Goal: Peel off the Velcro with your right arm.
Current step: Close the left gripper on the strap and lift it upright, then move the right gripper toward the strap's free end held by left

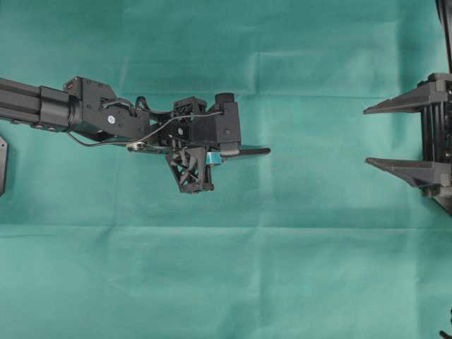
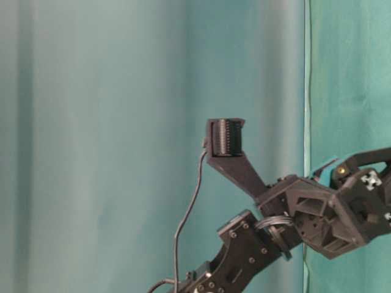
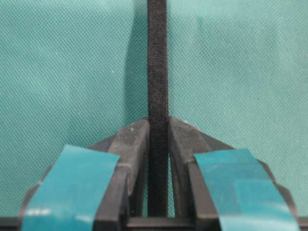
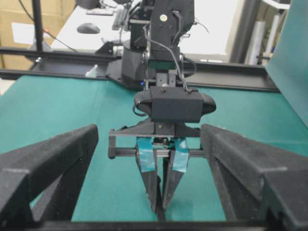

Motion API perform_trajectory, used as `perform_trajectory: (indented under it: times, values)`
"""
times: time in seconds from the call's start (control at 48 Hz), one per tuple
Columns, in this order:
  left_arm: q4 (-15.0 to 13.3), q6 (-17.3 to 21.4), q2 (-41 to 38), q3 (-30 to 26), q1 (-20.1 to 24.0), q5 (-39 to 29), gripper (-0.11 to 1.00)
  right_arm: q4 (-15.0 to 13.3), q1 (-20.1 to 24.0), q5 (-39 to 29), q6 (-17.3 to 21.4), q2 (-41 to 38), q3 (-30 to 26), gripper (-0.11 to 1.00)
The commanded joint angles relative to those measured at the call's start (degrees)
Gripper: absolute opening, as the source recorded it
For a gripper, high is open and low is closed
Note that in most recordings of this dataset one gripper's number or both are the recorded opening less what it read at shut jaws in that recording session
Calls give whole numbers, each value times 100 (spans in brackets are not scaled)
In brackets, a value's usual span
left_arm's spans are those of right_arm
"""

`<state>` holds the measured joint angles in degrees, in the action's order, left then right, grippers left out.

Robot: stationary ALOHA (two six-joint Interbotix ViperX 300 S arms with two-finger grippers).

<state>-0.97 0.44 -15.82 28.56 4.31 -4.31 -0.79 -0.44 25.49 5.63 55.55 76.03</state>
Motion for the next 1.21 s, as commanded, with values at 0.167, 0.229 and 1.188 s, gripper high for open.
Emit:
perform_trajectory:
  times: [0.167,0.229,1.188]
  values:
    - [9,9,457,-53,-9,-18,10,0,-9,53,0,35,-79,82]
    - [9,9,554,-53,-9,-53,10,0,-9,53,0,35,-88,82]
    - [-9,-141,2461,439,-18,-185,10,-299,-44,35,-835,-536,-879,82]
